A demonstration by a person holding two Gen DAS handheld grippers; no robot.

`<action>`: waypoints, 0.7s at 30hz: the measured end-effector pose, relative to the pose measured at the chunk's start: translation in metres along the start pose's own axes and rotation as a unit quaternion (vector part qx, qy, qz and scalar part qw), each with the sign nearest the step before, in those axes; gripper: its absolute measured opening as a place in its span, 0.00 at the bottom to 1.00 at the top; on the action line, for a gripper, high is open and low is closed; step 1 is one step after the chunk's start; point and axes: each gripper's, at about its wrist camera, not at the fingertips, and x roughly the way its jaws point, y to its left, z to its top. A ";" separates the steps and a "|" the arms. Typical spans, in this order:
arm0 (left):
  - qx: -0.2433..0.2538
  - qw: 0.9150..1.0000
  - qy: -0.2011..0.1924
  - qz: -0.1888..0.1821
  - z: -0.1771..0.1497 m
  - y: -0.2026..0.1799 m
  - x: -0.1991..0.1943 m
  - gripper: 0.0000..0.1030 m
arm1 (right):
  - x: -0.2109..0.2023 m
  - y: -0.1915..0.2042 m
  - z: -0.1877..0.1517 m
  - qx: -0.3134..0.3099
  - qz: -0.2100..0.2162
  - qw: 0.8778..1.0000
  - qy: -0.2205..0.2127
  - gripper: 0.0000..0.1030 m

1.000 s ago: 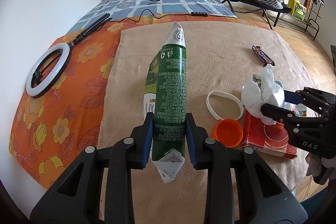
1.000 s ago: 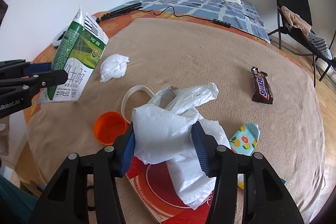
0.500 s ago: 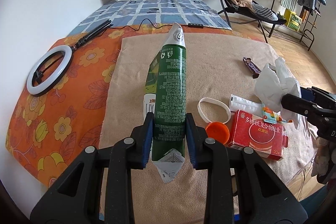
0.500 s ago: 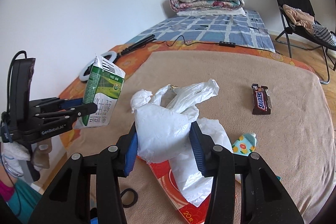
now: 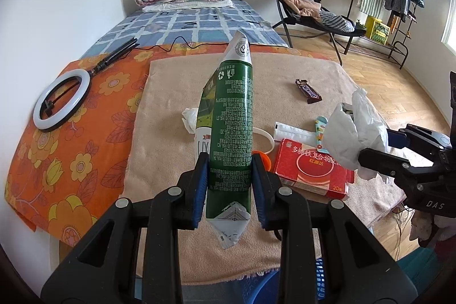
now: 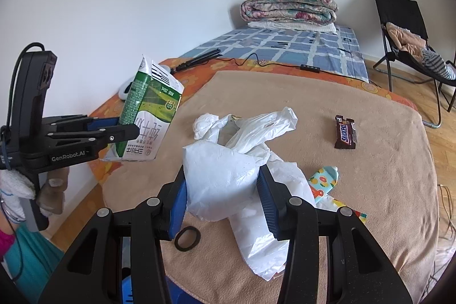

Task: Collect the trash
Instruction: 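Lift the carton with the left tool while the right tool lifts the bag toward the basket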

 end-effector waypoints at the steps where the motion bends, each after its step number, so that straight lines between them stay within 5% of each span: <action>1: 0.002 1.000 0.000 -0.004 -0.002 -0.003 -0.004 0.28 | -0.004 0.002 -0.003 -0.002 -0.001 1.000 0.000 0.43; 21: 0.046 0.997 0.048 -0.047 -0.101 -0.066 -0.057 0.28 | -0.070 0.042 -0.090 0.000 -0.026 0.998 0.060 0.43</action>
